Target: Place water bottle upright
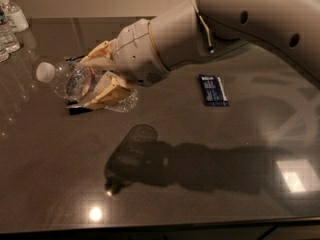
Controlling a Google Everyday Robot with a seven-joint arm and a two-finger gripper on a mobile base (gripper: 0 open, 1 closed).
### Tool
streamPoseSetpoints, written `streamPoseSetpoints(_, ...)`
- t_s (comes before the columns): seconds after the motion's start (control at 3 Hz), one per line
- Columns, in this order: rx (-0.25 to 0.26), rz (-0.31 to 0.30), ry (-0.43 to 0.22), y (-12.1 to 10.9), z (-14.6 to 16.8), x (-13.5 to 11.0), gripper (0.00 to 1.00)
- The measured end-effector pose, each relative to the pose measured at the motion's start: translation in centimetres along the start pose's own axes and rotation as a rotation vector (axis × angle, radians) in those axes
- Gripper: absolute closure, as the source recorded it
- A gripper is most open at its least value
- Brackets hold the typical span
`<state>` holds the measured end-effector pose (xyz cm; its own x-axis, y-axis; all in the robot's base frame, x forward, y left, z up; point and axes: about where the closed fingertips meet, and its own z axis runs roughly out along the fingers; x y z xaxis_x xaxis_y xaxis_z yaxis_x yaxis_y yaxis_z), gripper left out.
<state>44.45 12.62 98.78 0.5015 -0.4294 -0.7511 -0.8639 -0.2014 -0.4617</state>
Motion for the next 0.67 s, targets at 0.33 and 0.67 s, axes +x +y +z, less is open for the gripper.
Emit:
streamPoseSetpoints(0.33,-0.013,0.026,-0.098,-0.14,-0.41,-0.63,1.00)
streamPoseSetpoints(0.67,-0.056,0.055,-0.164,0.21,-0.25,-1.02,1.00)
